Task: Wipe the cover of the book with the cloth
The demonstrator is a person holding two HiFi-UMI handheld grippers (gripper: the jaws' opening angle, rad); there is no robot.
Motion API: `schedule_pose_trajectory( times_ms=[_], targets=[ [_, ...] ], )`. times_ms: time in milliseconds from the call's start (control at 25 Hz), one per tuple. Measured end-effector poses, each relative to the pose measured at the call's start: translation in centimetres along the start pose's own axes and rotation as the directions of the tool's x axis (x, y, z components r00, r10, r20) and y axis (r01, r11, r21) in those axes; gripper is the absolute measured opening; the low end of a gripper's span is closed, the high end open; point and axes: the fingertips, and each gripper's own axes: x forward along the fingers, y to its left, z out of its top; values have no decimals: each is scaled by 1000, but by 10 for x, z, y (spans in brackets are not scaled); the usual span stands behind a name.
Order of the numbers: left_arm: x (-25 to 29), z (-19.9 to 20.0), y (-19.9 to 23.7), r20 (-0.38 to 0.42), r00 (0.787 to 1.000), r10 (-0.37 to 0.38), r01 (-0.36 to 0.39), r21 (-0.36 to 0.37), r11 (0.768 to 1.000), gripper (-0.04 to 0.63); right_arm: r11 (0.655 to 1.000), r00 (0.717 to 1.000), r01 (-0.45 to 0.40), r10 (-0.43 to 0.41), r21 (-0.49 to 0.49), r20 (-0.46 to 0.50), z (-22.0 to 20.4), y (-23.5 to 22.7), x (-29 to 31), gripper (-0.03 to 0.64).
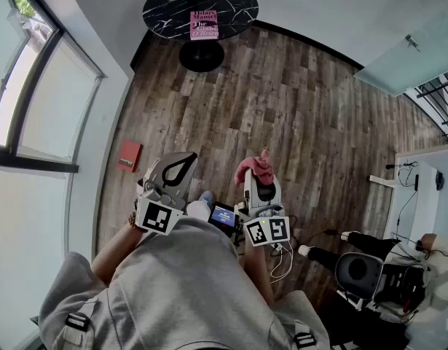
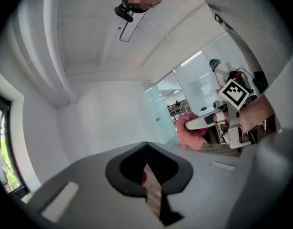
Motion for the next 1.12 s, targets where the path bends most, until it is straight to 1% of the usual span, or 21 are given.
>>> schedule_pose_trajectory(
  times_ms=[120,200,280,400,480,560,680,840,880,960,1120],
  targets=[
    [26,4,26,-11,999,39,-39,-2,999,-2,1000,1000,-21,21,4,-7,14,-27,36,140],
    [29,-1,39,-19,998,56,-56,2,998,-2,999,998,-54,54,9,-17,15,-36,55,147],
    [22,-13,44,-32,997,73,-74,-6,997,-2,996,996,-82,81,-22,-39,9,-41,63,152],
    [12,-40,44,-69,992,107,-111,-58,992,-2,990,992,-107,100,-97,-78,1,-45,68,156],
    [17,-58,53,-104,987,120,-131,-112,985,-2,987,990,-116,107,-110,-89,3,-47,81,158],
    [29,-69,65,-117,985,123,-140,-146,979,-2,987,989,-120,110,-108,-97,5,-51,96,160],
    [54,-85,85,-102,988,112,-129,-174,976,-2,987,990,-93,77,-131,-121,4,-61,121,160],
    [95,-111,124,-63,994,90,-103,-257,961,-2,986,989,-17,-7,-164,-147,9,-78,168,160],
    [106,-114,136,-41,996,81,-89,-262,961,-2,986,989,-5,-21,-169,-150,13,-82,181,160],
    [127,-115,162,7,997,71,-67,-244,968,-2,983,987,7,-37,-184,-157,21,-90,208,160],
    [152,-123,221,66,996,67,-52,-211,976,-2,982,986,36,-65,-186,-156,34,-100,266,160]
  ],
)
